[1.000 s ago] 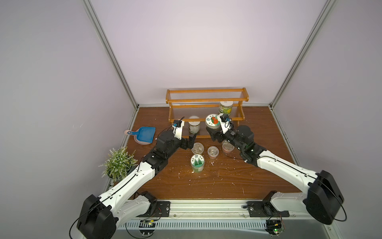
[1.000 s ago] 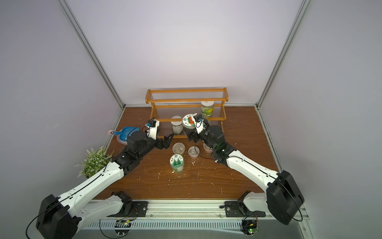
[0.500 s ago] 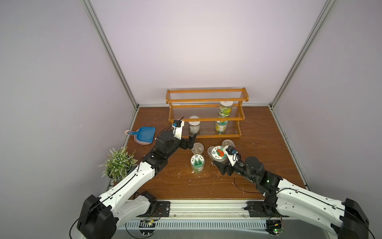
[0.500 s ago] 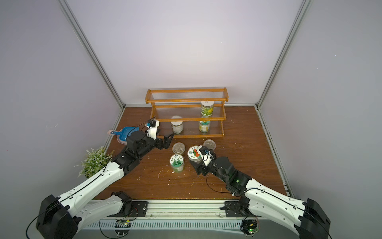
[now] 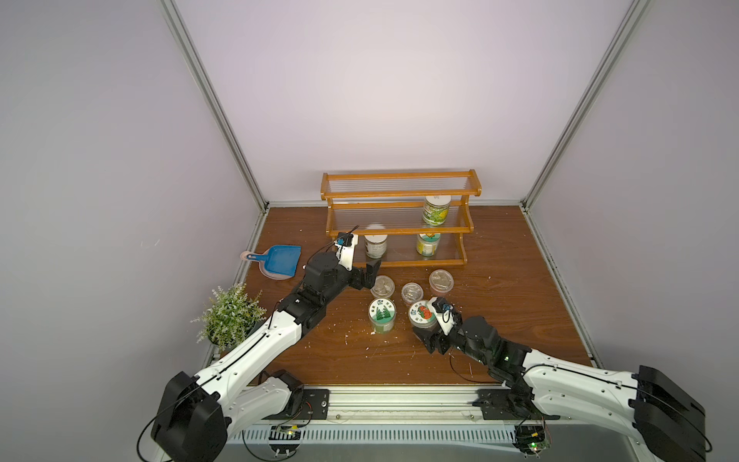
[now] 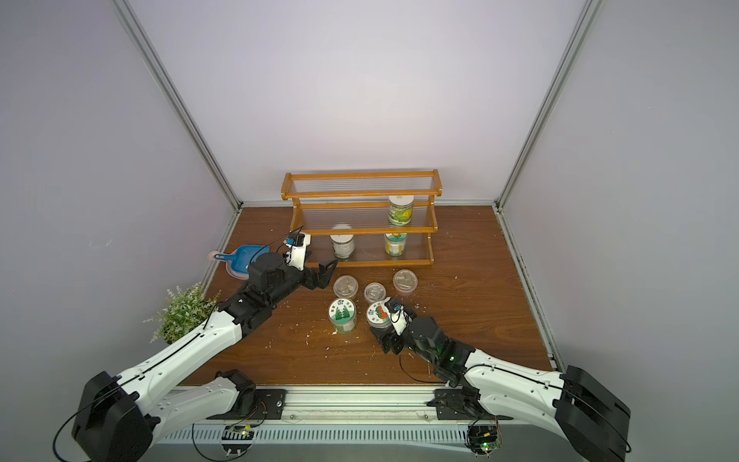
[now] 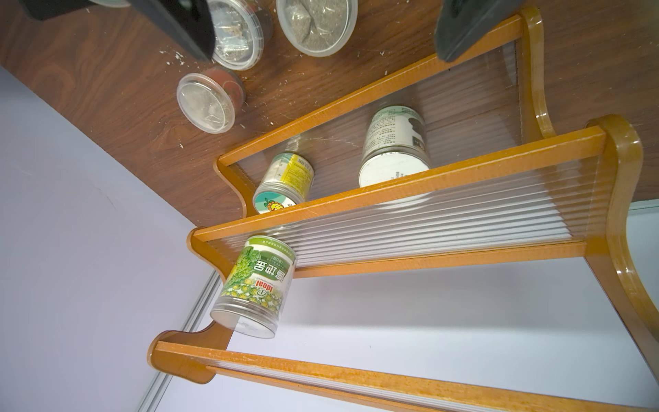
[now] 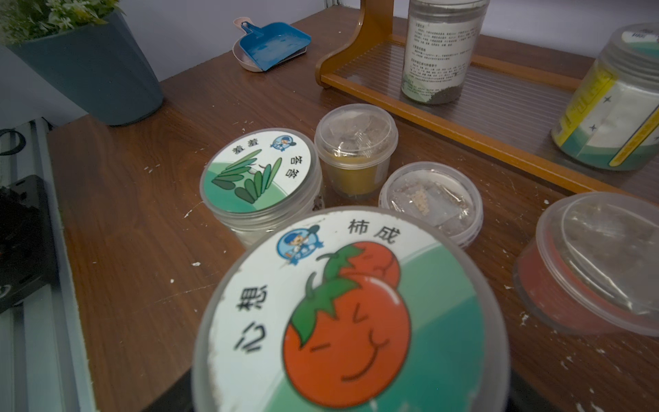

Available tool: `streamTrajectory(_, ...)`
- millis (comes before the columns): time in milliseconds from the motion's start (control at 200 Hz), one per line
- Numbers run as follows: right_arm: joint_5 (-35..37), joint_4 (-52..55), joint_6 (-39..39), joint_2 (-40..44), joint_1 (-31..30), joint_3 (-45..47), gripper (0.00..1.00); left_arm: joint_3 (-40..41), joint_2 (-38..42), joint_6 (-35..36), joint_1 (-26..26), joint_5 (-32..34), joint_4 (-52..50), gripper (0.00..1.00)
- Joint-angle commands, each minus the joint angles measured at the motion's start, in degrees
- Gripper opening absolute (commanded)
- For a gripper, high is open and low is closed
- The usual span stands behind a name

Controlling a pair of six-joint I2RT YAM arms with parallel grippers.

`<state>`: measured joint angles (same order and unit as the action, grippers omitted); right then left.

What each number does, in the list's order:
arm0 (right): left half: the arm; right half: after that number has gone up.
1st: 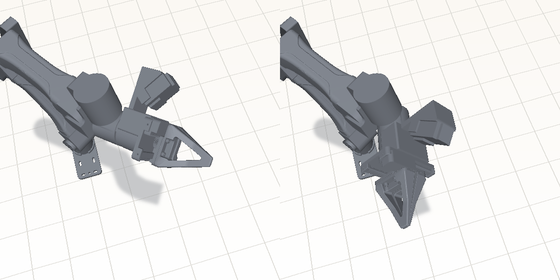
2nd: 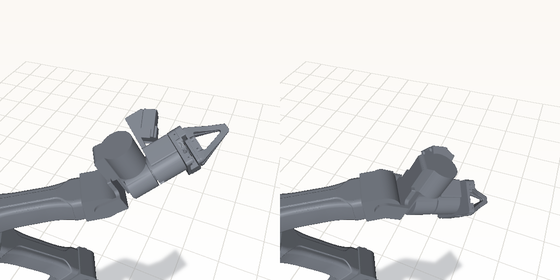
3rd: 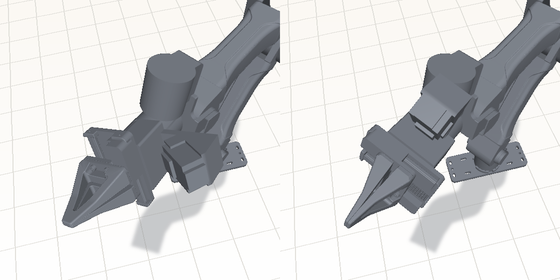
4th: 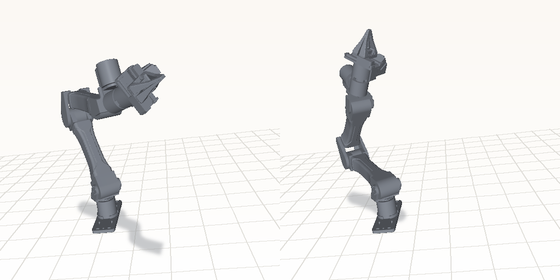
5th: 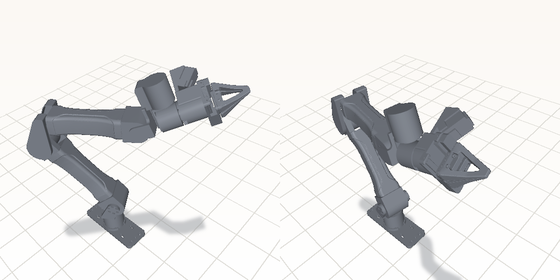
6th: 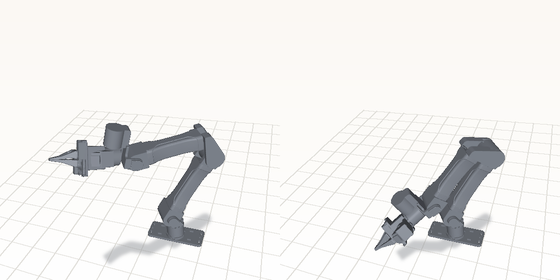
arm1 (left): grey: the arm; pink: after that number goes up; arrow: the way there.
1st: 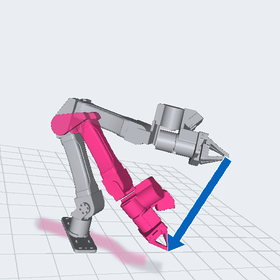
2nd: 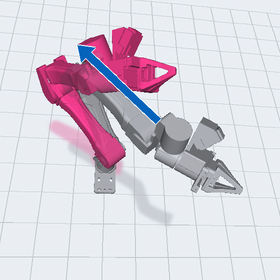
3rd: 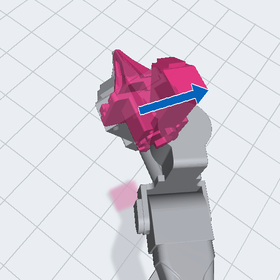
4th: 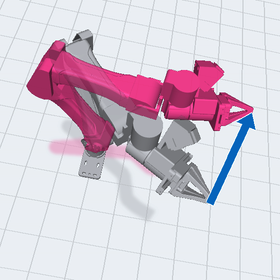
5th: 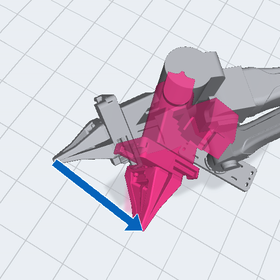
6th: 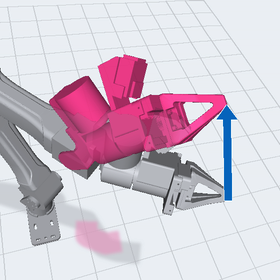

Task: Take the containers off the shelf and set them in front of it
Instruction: Place the container at the center of the board.

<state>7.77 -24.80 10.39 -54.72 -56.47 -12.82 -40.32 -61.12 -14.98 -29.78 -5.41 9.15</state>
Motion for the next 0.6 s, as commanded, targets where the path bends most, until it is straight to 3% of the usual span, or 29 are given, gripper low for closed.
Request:
streamTrajectory(0, 1.08, -8.96, 0.71, -3.03, -0.22, -1.06, 0.72, -0.12, -0.22, 0.01, 0.61, -0.48, -0.42, 0.99)
streamTrajectory(595, 5.66, -15.98, -2.26, -14.7, 1.77, -4.36, 0.75, -0.04, -0.4, 0.68, 0.71, 0.17, -0.73, 0.99)
